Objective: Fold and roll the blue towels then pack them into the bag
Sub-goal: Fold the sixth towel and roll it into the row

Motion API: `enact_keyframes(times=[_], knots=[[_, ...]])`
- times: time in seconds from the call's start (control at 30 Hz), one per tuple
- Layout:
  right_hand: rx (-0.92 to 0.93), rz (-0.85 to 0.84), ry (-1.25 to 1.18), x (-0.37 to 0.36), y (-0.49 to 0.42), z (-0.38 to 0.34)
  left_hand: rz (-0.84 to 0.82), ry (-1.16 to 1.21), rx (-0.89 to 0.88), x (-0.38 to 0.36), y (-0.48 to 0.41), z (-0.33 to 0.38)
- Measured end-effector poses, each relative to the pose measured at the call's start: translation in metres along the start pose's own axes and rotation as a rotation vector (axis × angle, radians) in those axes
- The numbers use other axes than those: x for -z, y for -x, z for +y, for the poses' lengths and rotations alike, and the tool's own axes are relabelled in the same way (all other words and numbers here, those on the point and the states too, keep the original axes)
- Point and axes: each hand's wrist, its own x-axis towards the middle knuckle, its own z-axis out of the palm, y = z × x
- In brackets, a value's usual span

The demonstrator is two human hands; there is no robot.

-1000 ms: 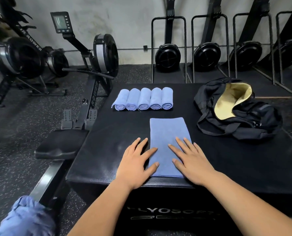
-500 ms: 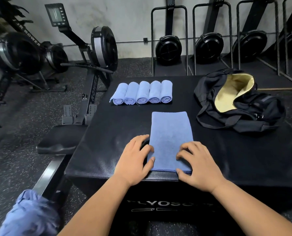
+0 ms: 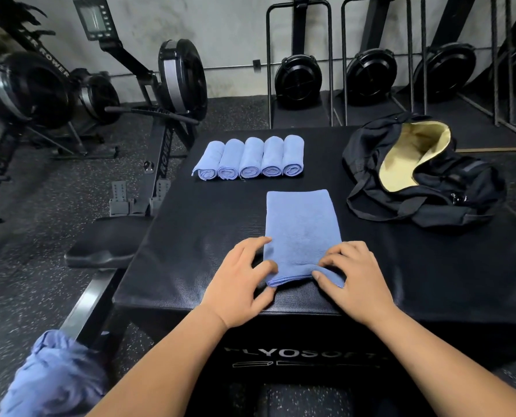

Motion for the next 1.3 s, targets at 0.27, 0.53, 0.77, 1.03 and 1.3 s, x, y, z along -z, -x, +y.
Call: enact_keyframes(times=[0.27, 0.53, 0.77, 1.03, 1.3], knots=[[0.097, -0.100, 0.079, 0.002, 0.003, -0.004, 0.075, 0.051, 0.133, -0.005, 0.000, -0.007], [-0.022, 0.091, -0.006, -0.003, 0.000, 0.004, 0.102, 0.165, 0.258, -0.012, -0.001, -0.017], [-0.198, 0.138, -0.034, 0.003, 0.000, -0.003, 0.136, 0.237, 0.371, -0.011, -0.004, -0.017], [-0.085, 0.197, 0.090, 0.000, 0.005, 0.002, 0.158, 0.129, 0.270, -0.012, -0.002, -0.014], [-0.036, 0.204, 0.248, 0.000, 0.006, 0.002, 0.199, 0.080, 0.244, -0.012, 0.001, -0.010]])
